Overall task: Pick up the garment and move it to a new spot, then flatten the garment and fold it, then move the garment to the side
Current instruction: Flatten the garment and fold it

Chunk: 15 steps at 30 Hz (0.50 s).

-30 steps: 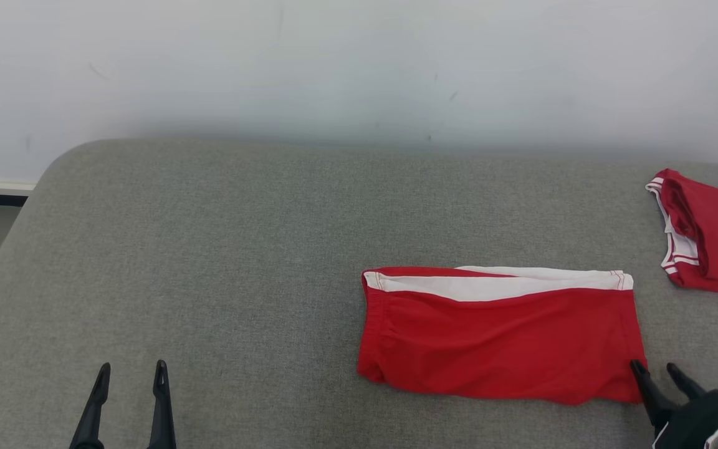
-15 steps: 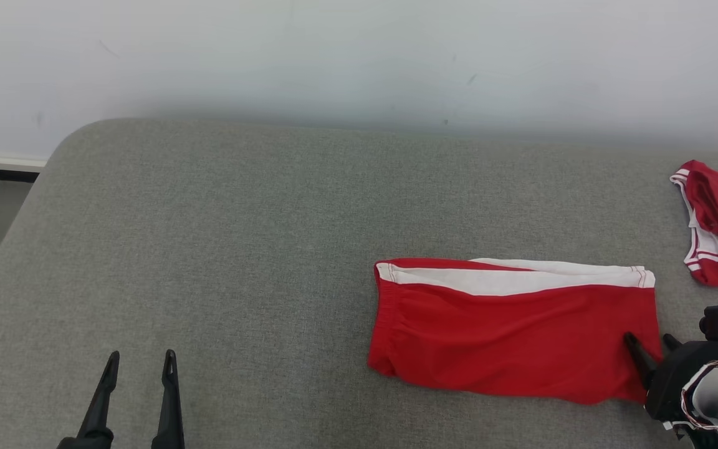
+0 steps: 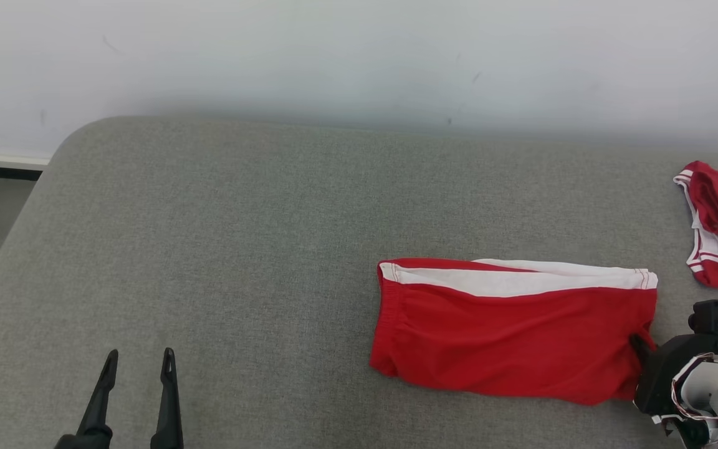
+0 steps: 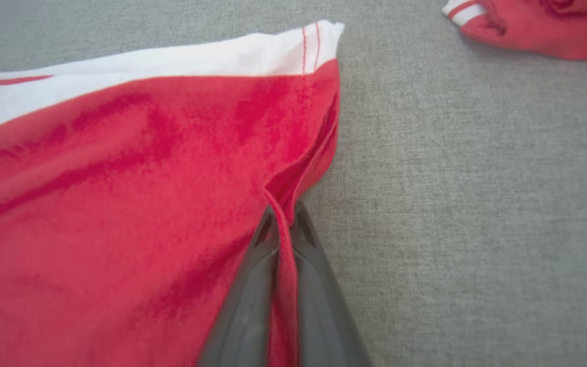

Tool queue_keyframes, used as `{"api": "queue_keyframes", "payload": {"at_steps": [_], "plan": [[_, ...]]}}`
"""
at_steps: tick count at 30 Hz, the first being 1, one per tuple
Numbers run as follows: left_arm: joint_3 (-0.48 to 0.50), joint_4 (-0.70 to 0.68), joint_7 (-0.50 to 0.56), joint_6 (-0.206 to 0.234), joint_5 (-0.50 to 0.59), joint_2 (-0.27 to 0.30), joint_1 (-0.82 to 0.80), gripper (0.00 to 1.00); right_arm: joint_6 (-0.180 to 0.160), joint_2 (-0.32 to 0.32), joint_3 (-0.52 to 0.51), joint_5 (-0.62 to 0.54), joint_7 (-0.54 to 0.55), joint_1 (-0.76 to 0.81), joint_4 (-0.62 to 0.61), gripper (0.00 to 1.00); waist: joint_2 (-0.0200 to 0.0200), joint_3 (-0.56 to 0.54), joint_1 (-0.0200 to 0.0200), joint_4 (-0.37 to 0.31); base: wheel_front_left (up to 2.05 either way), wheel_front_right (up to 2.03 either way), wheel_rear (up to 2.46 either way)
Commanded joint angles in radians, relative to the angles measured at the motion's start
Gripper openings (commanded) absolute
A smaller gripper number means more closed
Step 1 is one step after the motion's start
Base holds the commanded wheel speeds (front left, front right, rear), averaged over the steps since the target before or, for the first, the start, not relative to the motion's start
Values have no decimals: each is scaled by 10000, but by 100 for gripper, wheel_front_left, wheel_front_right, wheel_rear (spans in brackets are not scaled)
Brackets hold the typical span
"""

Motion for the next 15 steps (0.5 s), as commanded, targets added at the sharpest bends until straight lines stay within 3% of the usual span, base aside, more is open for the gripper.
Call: {"api": "queue_keyframes", "payload": {"at_steps": [1, 9, 15], "plan": [[11, 18, -28, -66, -19, -25, 15, 100, -5, -56, 53, 90, 50, 143, 227, 0, 0, -116, 0, -73, 0, 0, 0], [60, 26, -28, -41, 6, -24, 148, 100, -13, -697, -67, 80, -191, -139, 520, 0, 0, -363, 0, -276, 0, 0, 0], [92, 13, -28, -46, 9, -26, 363, 100, -12, -921, 65, 272, -83, -142, -139, 0, 0, -531, 0, -556, 0, 0, 0]]}}
